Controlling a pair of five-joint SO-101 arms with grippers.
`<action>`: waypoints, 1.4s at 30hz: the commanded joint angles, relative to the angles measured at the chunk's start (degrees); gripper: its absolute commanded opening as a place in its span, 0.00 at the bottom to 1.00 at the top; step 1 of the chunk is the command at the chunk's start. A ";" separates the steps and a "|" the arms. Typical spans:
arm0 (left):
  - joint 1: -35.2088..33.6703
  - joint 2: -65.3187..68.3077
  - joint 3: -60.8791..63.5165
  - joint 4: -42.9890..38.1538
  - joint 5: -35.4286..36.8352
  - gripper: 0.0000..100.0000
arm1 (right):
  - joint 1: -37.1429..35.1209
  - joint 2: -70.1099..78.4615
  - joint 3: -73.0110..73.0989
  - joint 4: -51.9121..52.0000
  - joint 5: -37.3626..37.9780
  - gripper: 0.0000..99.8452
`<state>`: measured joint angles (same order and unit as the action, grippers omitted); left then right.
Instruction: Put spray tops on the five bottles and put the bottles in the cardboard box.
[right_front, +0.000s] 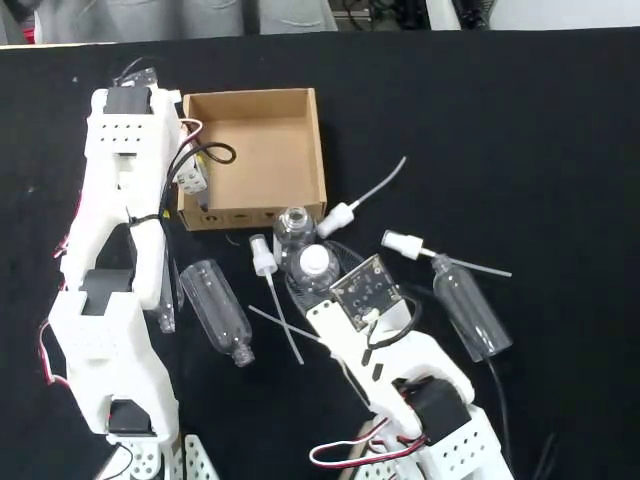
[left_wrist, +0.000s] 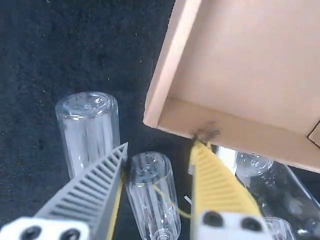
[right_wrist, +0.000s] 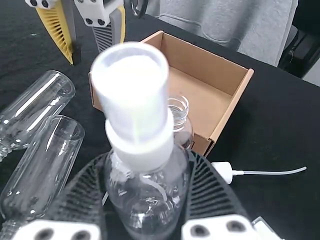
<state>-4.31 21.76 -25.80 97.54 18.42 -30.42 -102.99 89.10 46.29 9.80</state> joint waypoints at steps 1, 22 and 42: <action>0.31 -7.30 -0.40 0.35 -0.97 0.17 | 1.49 -6.99 -1.36 0.09 -0.26 0.02; 0.57 -32.79 27.74 -11.52 -1.14 0.17 | 1.49 -6.99 -0.31 -0.09 -0.26 0.02; 0.31 -59.16 61.93 -33.14 -4.75 0.04 | 1.49 -6.99 -0.31 0.00 -0.26 0.02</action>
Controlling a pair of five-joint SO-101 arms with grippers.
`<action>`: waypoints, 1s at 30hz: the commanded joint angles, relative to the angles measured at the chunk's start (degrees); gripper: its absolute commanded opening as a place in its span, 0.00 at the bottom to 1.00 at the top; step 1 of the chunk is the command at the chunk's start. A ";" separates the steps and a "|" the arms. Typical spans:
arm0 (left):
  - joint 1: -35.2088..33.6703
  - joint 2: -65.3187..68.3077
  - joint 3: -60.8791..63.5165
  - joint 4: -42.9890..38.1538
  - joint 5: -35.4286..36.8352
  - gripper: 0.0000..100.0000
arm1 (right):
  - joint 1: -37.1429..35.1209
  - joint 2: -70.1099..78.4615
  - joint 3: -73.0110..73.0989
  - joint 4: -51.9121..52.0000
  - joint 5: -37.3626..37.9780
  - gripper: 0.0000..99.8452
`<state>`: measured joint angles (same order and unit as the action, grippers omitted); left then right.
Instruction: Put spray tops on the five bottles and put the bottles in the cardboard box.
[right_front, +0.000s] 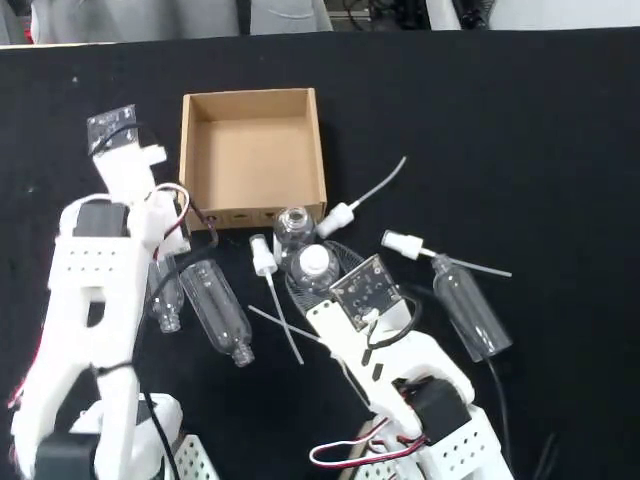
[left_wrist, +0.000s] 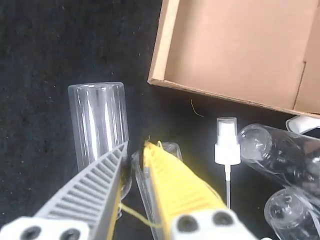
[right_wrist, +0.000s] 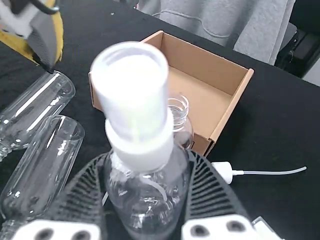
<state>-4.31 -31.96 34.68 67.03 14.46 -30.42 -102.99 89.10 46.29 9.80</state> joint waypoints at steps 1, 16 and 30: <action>0.31 -6.86 3.03 -3.69 -0.79 0.04 | 1.49 -6.99 -0.31 0.00 -0.26 0.02; -6.11 -31.03 24.04 -18.02 -0.79 0.04 | 1.49 -6.99 -0.31 0.00 -0.26 0.02; -7.16 -42.29 34.51 -24.35 -0.79 0.04 | 8.18 -5.93 -3.30 0.00 -0.26 0.02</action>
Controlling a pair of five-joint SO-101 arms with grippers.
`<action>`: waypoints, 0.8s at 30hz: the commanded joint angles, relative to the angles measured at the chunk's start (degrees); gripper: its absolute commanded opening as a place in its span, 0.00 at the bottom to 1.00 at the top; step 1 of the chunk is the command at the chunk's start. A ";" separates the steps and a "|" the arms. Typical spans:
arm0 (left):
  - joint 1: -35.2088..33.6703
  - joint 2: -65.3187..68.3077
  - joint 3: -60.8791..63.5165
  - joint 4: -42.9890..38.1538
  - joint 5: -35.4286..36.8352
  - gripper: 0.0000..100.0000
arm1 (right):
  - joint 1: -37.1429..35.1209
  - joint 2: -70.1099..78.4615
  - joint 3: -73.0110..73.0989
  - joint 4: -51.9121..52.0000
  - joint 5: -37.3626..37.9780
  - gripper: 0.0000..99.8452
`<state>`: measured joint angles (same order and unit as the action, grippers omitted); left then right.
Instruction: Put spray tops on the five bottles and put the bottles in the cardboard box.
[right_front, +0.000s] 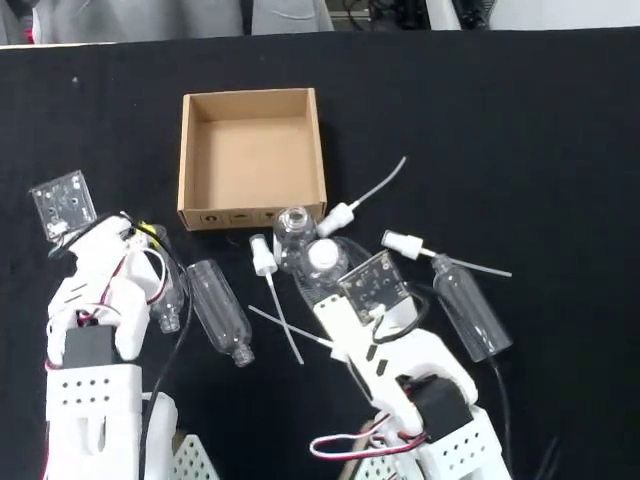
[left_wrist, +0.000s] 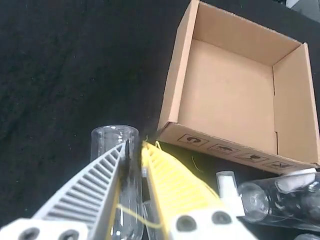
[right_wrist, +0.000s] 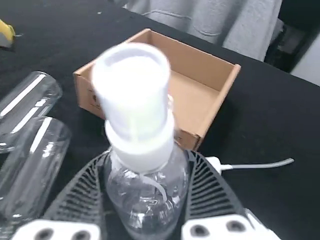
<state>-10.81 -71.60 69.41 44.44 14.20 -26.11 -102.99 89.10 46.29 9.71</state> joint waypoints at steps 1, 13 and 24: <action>-0.66 -3.43 0.40 -1.93 -0.53 0.04 | 5.01 -5.93 -3.74 0.00 -0.18 0.02; -0.57 -14.51 7.60 -2.02 -6.59 0.05 | 12.84 -5.67 -10.33 -1.14 -0.26 0.02; -0.22 -26.55 13.85 -1.58 -9.76 0.05 | 12.84 -3.56 -16.04 -8.53 2.46 0.02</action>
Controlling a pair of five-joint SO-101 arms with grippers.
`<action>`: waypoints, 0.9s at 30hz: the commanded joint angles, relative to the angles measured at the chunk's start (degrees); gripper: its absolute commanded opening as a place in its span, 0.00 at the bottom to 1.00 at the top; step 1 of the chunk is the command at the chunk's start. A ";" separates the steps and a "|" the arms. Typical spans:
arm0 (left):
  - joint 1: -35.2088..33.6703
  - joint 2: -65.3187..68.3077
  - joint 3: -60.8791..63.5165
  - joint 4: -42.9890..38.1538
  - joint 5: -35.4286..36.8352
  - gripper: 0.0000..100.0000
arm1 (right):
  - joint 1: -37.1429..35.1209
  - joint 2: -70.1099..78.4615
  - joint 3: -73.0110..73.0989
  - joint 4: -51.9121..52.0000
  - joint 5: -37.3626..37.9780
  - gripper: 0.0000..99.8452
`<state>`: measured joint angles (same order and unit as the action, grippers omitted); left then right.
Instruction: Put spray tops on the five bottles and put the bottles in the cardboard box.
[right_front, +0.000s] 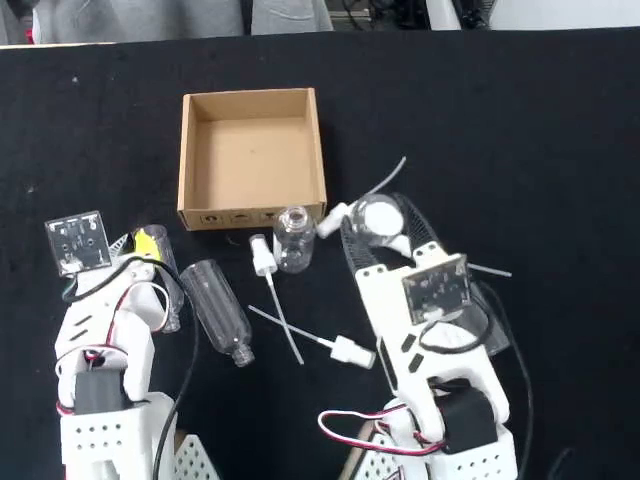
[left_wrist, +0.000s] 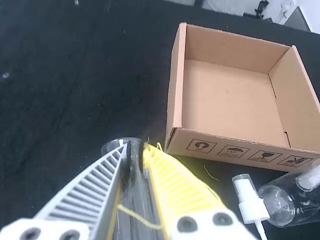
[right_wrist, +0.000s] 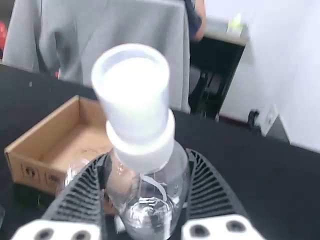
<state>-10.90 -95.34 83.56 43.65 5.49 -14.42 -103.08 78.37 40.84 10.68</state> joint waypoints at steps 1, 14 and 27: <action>-0.13 -3.69 0.13 -0.79 -1.05 0.05 | 1.05 -1.98 -6.29 -3.52 1.58 0.02; -0.48 -6.68 1.27 -0.70 -1.05 0.05 | -3.34 26.42 -22.73 -10.37 1.58 0.02; -0.57 -6.95 1.36 -0.70 -1.14 0.05 | -9.58 46.20 -30.02 -23.74 -0.53 0.02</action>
<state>-10.90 -101.49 85.93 43.65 4.97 -22.42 -62.37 54.20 20.35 11.74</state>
